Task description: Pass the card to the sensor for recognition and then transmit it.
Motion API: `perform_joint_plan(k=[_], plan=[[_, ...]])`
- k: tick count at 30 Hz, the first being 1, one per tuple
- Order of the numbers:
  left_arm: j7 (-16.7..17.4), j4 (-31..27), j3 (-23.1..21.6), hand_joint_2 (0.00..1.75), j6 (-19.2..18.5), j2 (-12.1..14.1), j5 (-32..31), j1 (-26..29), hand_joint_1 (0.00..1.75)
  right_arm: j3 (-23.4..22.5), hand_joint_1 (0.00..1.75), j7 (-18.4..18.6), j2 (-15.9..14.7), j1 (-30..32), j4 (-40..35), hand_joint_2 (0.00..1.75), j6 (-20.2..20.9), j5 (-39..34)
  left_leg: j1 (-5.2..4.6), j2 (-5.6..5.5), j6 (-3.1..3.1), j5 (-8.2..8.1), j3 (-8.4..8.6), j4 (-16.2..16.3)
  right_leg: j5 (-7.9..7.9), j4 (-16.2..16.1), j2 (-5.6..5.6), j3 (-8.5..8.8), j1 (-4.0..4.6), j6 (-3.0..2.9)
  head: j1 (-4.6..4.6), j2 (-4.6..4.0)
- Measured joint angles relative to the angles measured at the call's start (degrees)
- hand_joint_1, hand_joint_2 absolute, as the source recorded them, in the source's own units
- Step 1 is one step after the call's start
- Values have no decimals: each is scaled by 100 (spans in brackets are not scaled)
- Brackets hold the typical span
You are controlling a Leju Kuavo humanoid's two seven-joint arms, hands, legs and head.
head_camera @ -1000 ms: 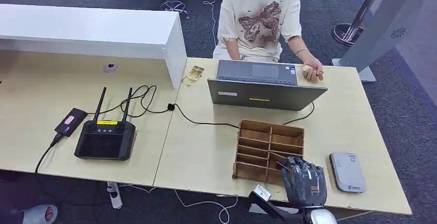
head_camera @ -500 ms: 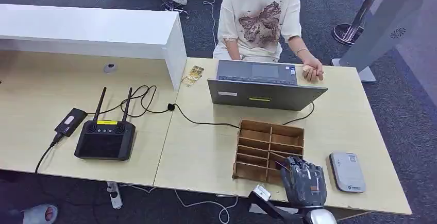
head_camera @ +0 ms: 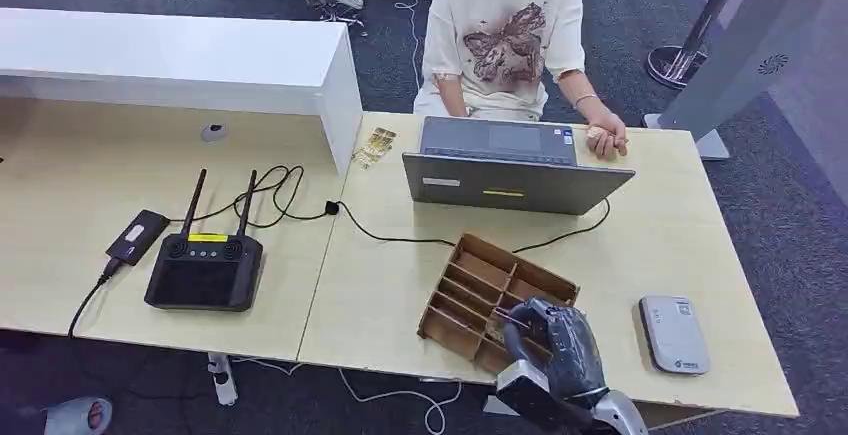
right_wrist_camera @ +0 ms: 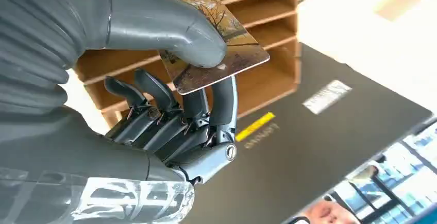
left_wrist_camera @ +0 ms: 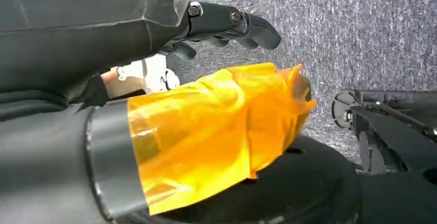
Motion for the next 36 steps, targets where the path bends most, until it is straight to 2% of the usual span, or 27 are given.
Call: perform_joint_plan(k=[8, 20, 26, 30, 36], plan=[[-2, 0, 48, 0, 44, 22, 0, 29, 0, -124, 175, -262, -7, 109, -295, 175, -79, -332, -2, 0, 1, -1, -2, 1, 0, -4, 2, 0, -2, 1, 2, 0], [-2, 2, 50, 0, 70, 22, 0, 29, 0, -177, 175, -284, -18, 189, -428, 175, -85, -371, -1, 0, 1, -1, -1, 0, 0, -2, 2, -1, -1, 0, 0, 0], [-11, 2, 50, 0, 122, 17, 0, 29, 0, -282, 175, -548, -85, 328, -621, 175, -88, -773, -1, 0, 1, -1, -2, 1, 0, -3, 1, -1, -1, 1, 0, 0], [-44, 2, 50, 0, 129, 13, 0, 28, 0, -387, 175, -848, -105, 390, -695, 175, 46, -1106, -1, 0, 1, -1, -2, 0, 0, -3, 1, -1, -1, 1, 0, 0], [-61, 2, 52, 0, 72, 24, 0, 28, 0, -433, 175, -1200, -92, 372, -782, 175, 470, -1497, -1, 0, 1, -1, -2, 0, 0, -1, 2, 0, -1, 0, 0, 0]])
